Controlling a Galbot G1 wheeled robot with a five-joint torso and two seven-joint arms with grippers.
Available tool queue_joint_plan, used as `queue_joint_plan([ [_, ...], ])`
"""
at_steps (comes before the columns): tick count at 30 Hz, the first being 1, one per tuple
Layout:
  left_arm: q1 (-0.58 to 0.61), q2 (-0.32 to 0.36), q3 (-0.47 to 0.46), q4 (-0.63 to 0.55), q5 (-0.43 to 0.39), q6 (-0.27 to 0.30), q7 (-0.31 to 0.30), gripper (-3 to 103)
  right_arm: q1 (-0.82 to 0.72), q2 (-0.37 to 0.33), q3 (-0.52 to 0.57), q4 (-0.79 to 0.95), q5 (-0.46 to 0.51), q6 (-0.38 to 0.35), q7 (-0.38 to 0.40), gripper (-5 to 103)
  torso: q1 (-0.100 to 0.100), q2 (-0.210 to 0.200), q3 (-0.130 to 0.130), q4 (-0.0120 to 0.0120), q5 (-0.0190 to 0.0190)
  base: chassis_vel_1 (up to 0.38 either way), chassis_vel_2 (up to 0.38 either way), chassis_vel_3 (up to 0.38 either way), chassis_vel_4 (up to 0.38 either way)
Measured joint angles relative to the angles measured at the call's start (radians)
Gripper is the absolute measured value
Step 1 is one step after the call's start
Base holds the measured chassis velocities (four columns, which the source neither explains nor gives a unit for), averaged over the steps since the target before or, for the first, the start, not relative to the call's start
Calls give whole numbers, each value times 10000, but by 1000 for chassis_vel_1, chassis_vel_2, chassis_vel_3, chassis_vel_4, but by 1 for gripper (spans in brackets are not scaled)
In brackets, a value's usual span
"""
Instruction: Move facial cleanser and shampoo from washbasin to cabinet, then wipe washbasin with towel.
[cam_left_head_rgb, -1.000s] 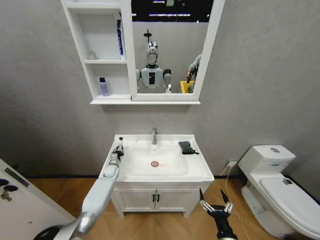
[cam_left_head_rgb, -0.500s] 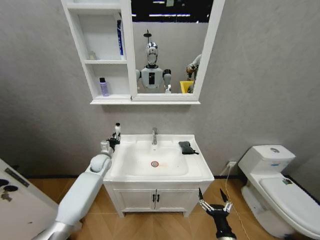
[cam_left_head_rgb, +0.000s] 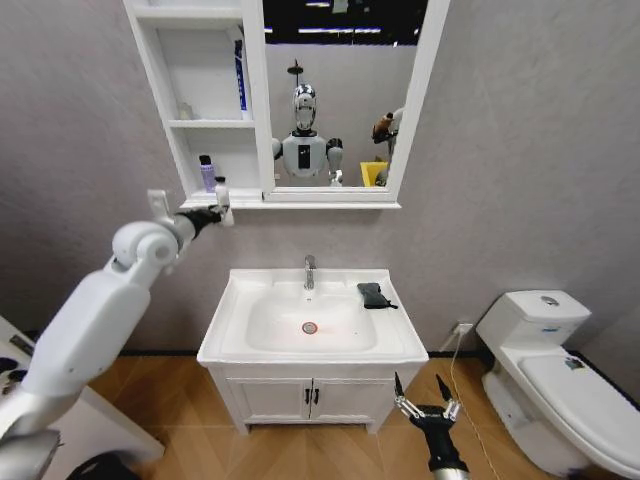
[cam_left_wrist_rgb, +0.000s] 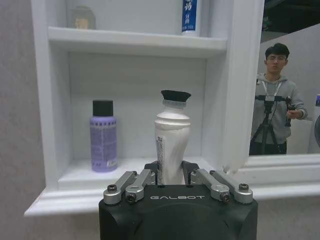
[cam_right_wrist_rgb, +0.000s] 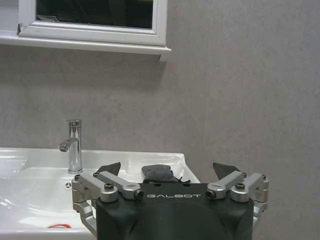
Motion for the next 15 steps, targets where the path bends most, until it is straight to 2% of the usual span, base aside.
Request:
queue_joint_plan([
  [1, -474, -276, 306, 422, 86, -90, 15, 26, -6, -18, 42, -53, 29, 64, 1, 100, 0, 0, 1, -6, 1, 0, 0, 0, 0],
  [2, -474, -276, 306, 422, 86, -90, 15, 26, -6, -18, 42, -53, 29, 64, 1, 100, 0, 0, 1, -6, 1, 0, 0, 0, 0],
  [4, -1001, -831, 600, 1123, 415, -259, 52, 26, -51, -27, 85, -123, 74, 180, 1, 100, 1, -1, 1, -6, 2, 0, 0, 0, 0],
  [7, -1097, -1008, 635, 1368, 555, -309, 59, 26, -69, -30, 92, -133, 86, 213, 0, 100, 0, 0, 0, -7, 3, 0, 0, 0, 0],
  [9, -1219, -1382, 666, 2047, 864, -462, 122, 26, -102, -43, 127, -143, 119, 285, 0, 100, 1, -1, 1, 0, -1, 0, 0, 0, 0],
  [11, -1230, -1481, 657, 2277, 991, -566, 220, 26, -107, -44, 139, -131, 141, 289, 1, 100, 1, -1, 1, 1, -1, 0, 0, 0, 0],
  [15, -1255, -1751, 571, 2929, 1382, -915, 625, 26, -63, -44, 189, -104, 217, 290, 0, 100, 0, -1, 1, 2, -2, 0, 0, 0, 0],
])
